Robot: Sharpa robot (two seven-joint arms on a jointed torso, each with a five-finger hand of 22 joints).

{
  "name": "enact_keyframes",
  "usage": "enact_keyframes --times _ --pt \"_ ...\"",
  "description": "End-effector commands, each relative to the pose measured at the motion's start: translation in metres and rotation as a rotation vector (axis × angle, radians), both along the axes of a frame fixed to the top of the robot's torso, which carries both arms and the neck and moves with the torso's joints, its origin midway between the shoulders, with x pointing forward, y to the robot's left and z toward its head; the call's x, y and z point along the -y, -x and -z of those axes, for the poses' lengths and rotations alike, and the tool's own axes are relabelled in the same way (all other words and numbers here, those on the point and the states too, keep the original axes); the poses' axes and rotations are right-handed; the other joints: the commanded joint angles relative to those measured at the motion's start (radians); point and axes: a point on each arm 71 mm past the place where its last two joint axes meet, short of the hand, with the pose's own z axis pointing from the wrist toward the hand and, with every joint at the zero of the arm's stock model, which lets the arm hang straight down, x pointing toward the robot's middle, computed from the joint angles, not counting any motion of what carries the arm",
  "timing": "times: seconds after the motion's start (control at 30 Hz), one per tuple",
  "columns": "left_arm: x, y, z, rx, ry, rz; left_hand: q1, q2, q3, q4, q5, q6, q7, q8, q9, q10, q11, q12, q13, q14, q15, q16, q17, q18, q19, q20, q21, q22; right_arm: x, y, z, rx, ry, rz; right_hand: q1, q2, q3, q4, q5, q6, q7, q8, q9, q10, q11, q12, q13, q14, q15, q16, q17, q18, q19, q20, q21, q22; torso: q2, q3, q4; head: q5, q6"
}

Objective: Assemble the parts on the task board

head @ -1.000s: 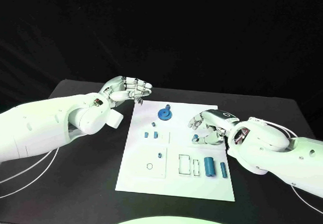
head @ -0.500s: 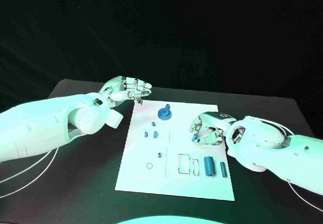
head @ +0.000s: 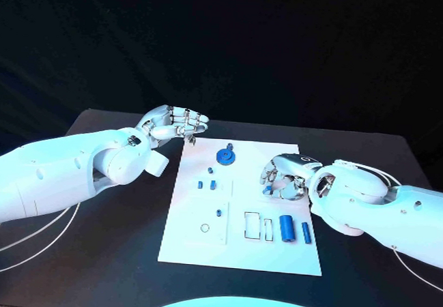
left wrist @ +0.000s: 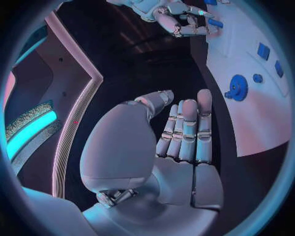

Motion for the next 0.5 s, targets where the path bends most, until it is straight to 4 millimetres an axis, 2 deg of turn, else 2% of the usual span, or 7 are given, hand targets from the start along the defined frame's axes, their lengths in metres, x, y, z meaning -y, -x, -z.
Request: enact_keyframes --times 0.03,0.1,0.13,0.17,0.3,0.5 --pt "0.0021 0.0005 -0.0009 0.001 0.005 0.019 -0.006 0.006 -0.002 -0.001 0.005 -0.007 0.015 0.006 0.000 -0.008 -0.002 0.005 -0.001 -0.009 0.001 -0.003 -0.001 0.007 -0.002 0.008 -0.001 0.001 0.0007 -0.0002 0.0015 -0.003 0.010 0.000 -0.002 -0.007 0.021 -0.003 -0.006 0.010 0.000 0.004 0.001 0.008 -0.001 -0.008 0.001 0.033 -0.008 0.004 0.001 -0.008 0.007 -0.002 0.008 0.004 0.000 0.0001 -0.0004 -0.001 0.001" --pt "0.0020 0.0005 -0.0008 0.001 0.004 0.019 -0.006 0.006 -0.002 -0.001 0.005 -0.007 0.015 0.006 0.000 -0.008 -0.002 0.005 -0.001 -0.009 0.001 -0.003 -0.001 0.007 -0.002 0.008 -0.001 0.001 0.0019 -0.0009 0.0019 -0.001 0.016 0.003 -0.001 -0.011 0.048 -0.008 -0.020 0.015 -0.001 0.004 0.002 0.013 -0.001 -0.014 0.001 0.033 -0.009 0.005 0.001 -0.008 0.007 -0.003 0.009 0.006 0.000 0.0002 -0.0003 -0.001 0.001" --pt "0.0020 0.0005 -0.0007 0.001 0.003 0.019 -0.006 0.006 -0.002 -0.001 0.005 -0.007 0.015 0.006 0.000 -0.008 -0.002 0.005 -0.001 -0.009 0.001 -0.003 -0.001 0.007 -0.002 0.008 -0.001 0.001 0.0023 -0.0012 0.0020 0.000 0.019 0.005 0.001 -0.014 0.075 -0.013 -0.049 0.018 -0.001 0.005 0.002 0.017 -0.001 -0.019 0.001 0.033 -0.009 0.005 0.001 -0.009 0.007 -0.003 0.010 0.009 0.000 0.0000 0.0000 -0.001 0.001" --pt "0.0020 0.0005 -0.0007 0.000 0.003 0.020 -0.006 0.006 -0.002 -0.001 0.005 -0.007 0.015 0.006 0.000 -0.008 -0.002 0.005 -0.001 -0.009 0.001 -0.003 -0.001 0.007 -0.002 0.008 -0.001 0.001 0.0026 -0.0014 0.0021 0.002 0.021 0.006 0.001 -0.018 0.089 -0.016 -0.052 0.020 0.000 0.004 0.002 0.018 -0.001 -0.022 0.001 0.033 -0.009 0.006 0.001 -0.009 0.007 -0.003 0.010 0.010 0.000 0.0002 -0.0001 -0.001 0.001" --pt "0.0020 0.0006 -0.0006 0.000 0.002 0.020 -0.006 0.006 -0.002 -0.001 0.005 -0.007 0.015 0.006 0.000 -0.008 -0.002 0.005 -0.001 -0.009 0.001 -0.003 -0.001 0.007 -0.002 0.008 -0.001 0.001 0.0032 -0.0019 0.0023 0.005 0.027 0.007 -0.006 -0.037 0.132 -0.031 -0.054 0.021 0.002 0.003 0.002 0.018 0.001 -0.033 0.000 0.032 -0.007 0.005 -0.002 -0.008 0.005 -0.003 0.006 0.011 0.000 0.0002 0.0003 -0.002 0.001" --pt "0.0019 0.0006 -0.0006 0.000 0.001 0.019 -0.009 0.008 -0.002 0.001 0.005 -0.009 0.015 0.007 0.000 -0.010 -0.001 0.007 -0.001 -0.010 0.001 -0.002 -0.002 0.008 -0.002 0.009 -0.001 0.000 0.0027 -0.0018 0.0024 0.007 0.029 0.004 -0.021 -0.051 0.149 -0.034 -0.053 0.022 0.004 0.003 0.003 0.009 0.004 -0.044 -0.001 0.031 -0.005 0.005 -0.004 -0.008 0.004 -0.001 0.004 0.012 0.000 0.0002 0.0001 -0.003 0.002"
